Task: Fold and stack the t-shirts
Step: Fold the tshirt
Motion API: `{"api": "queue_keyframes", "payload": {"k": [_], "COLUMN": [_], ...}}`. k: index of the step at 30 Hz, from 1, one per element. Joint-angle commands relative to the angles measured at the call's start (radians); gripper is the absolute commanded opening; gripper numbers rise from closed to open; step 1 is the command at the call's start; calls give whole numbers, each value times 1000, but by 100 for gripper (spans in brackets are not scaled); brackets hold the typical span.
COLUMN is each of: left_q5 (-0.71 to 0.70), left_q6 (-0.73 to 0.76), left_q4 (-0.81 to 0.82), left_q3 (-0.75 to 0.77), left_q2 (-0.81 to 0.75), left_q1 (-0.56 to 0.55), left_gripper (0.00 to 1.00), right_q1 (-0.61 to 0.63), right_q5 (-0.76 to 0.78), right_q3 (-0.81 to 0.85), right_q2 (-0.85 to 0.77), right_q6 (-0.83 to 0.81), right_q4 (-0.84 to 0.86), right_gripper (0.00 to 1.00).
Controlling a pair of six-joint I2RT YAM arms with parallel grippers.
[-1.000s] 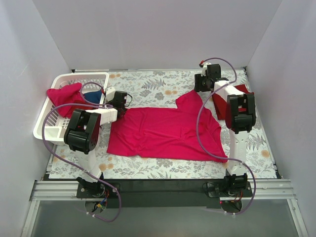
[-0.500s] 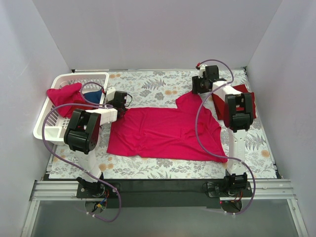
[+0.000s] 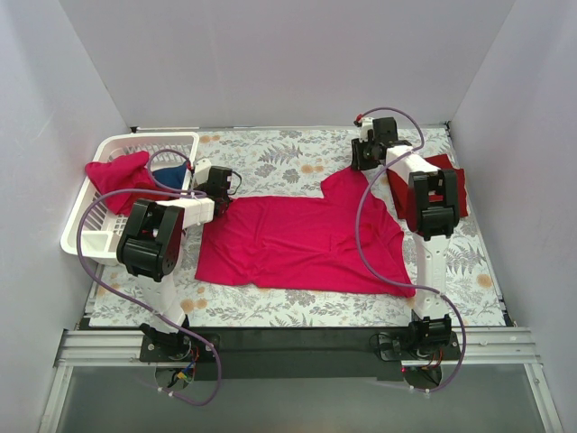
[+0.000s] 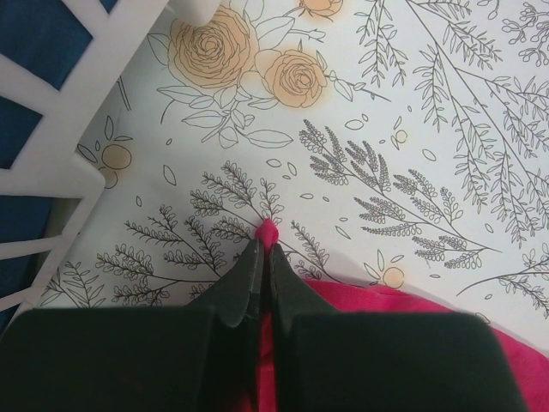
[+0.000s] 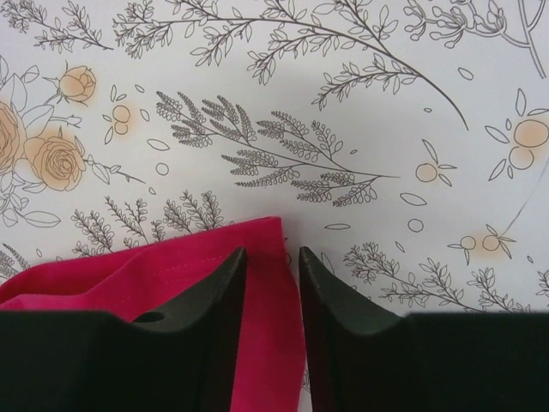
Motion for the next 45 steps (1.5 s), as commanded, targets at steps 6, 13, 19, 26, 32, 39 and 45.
{"api": "queue_keyframes", "payload": {"k": [6,13,19,26,32,39,45], "left_q5": [-1,6,-5,-16,-13,6,9], "left_q6": [12,19,37,58,69,62,58], "left_q4": [-12,-9,0,34,54,57,65], "left_q3": [18,20,26,-5,-42,-101,-161], "left_q2": [-32,-47,-70,-122,-177,-223,-276], "left_q1": [-4,-4,-4,-4,-5,-4,-4], "left_gripper": [0,0,0,0,0,0,0], "right_q1": [8,8,7,21,47,117,152], "right_q5": [-65,-99,-154,-160,-124,-49,-4], "right_q3": [27,12,-144,-476,-709,-859,-939], "right_q2": [19,-100,-312,-576,-788,-980,-1112], "right_q6": [-7,10,44,68,107,117,124], "right_q4": [-81,-45,56,152,214,197,127], "right_gripper": [1,1,1,1,1,1,1]}}
